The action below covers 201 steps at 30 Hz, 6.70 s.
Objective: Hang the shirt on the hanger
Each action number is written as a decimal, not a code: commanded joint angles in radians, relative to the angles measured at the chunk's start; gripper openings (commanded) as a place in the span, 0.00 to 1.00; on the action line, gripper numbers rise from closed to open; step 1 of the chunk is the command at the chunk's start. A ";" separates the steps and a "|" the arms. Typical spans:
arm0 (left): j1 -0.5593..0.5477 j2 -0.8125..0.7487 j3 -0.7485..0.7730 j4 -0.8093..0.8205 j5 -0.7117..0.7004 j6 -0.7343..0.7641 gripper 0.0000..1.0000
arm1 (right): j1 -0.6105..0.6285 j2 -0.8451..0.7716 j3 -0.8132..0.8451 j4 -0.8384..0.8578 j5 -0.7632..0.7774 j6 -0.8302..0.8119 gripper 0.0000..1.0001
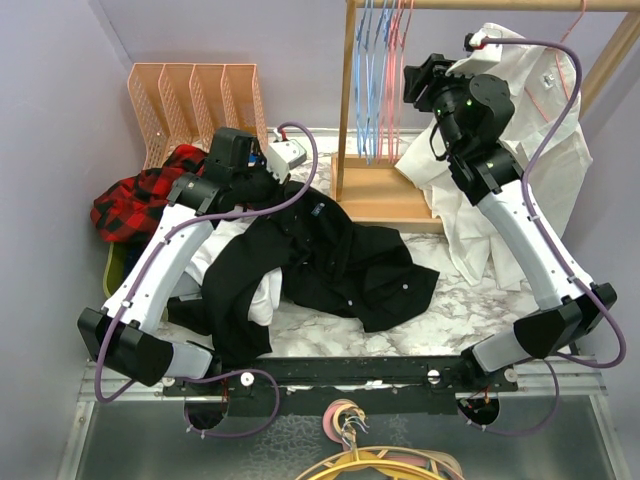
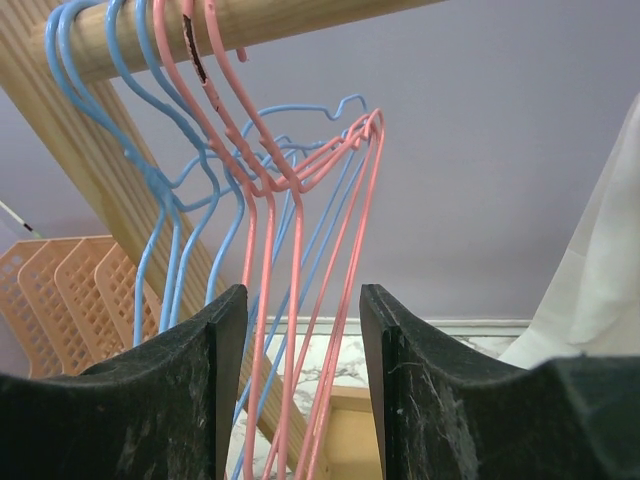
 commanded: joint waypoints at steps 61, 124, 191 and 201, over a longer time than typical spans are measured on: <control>0.029 0.108 0.207 -0.061 0.107 -0.036 0.00 | -0.045 -0.502 -0.500 -0.352 -0.145 0.105 0.01; -0.236 0.232 0.424 -0.219 -0.416 0.183 0.99 | -0.048 -0.776 -1.235 0.250 -0.921 0.427 0.01; 0.023 0.331 0.462 0.102 -0.845 0.717 0.41 | -0.047 -0.663 -1.339 0.498 -0.960 0.473 0.01; 0.016 0.592 0.767 -0.095 -1.054 0.510 0.90 | -0.047 -0.608 -1.357 0.560 -0.838 0.472 0.01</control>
